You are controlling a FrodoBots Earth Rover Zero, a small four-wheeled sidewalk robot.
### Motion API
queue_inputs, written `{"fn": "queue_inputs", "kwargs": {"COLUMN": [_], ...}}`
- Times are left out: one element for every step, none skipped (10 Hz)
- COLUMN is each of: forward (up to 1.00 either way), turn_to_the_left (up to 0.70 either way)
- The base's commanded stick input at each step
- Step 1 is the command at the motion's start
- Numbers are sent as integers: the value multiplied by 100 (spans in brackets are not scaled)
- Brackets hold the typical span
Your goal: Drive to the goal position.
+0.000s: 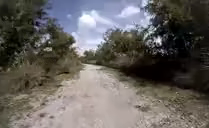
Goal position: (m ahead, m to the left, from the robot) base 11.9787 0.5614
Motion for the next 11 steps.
{"fn": "queue_inputs", "kwargs": {"forward": [84,84,84,84,84,84,84,84,84,84,84], "turn_to_the_left": [0,0,0,0,0,0,0,0,0,0,0]}}
